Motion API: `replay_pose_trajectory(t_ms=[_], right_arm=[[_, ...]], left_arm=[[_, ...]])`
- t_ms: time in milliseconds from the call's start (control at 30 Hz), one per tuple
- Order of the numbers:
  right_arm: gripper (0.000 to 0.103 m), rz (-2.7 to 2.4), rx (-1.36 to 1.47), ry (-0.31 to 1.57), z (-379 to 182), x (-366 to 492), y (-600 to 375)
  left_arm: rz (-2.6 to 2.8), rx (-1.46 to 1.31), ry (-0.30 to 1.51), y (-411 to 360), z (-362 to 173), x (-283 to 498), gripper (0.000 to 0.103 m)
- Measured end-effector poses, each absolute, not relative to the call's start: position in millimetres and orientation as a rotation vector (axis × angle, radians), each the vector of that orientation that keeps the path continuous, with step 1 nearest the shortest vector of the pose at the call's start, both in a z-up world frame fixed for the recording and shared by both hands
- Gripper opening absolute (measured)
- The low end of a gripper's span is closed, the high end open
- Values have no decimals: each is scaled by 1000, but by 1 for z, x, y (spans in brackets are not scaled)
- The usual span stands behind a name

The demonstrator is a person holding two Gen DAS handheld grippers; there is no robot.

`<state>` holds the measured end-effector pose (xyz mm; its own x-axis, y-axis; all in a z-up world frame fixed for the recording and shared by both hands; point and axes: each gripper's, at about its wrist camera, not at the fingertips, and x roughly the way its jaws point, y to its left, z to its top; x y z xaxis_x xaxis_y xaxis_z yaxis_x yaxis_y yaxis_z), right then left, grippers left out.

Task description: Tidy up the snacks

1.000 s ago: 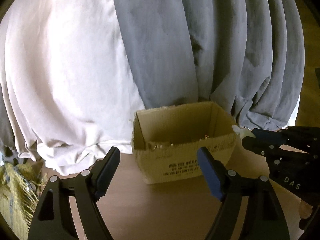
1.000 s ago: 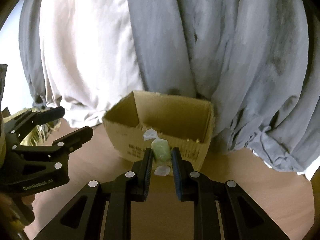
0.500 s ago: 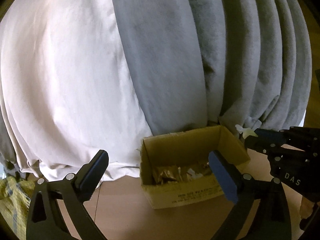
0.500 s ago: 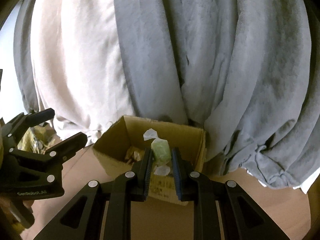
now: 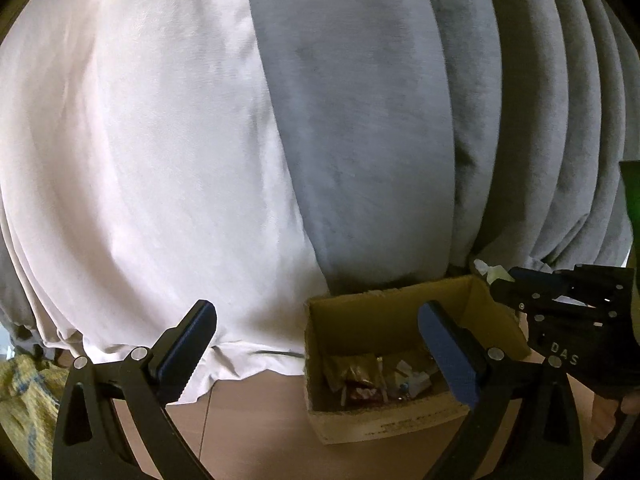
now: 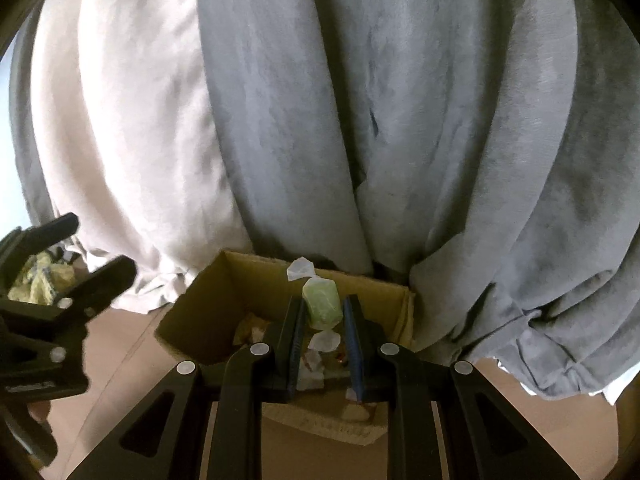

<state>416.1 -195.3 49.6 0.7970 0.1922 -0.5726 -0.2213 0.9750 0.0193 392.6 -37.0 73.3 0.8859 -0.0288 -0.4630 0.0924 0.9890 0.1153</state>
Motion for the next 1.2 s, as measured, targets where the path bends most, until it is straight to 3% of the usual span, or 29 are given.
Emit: replay_pose_trajectory(t_ms=[100, 200, 400, 500, 667, 767, 933, 1033, 1200], right_arm=[[22, 207, -53, 629, 46, 426, -195], [41, 186, -45, 654, 43, 431, -195], [42, 171, -27, 631, 45, 415, -199], [58, 157, -17, 612, 50, 398, -201], [60, 139, -9, 574, 65, 363, -203], [74, 132, -1, 552, 74, 339, -204], [77, 89, -10, 495, 89, 296, -205], [85, 76, -12, 478, 94, 271, -206], [85, 68, -17, 454, 97, 230, -206]], left_arm=[[-51, 139, 478, -35, 74, 396, 103], [-43, 147, 470, -35, 75, 394, 103], [-49, 153, 457, -35, 76, 381, 103], [-57, 136, 450, -32, 80, 368, 103], [-70, 120, 431, -31, 89, 338, 103], [-83, 124, 421, -31, 94, 319, 103], [-91, 119, 391, -29, 105, 284, 103], [-93, 113, 377, -31, 107, 260, 103], [-89, 97, 360, -29, 108, 221, 103]])
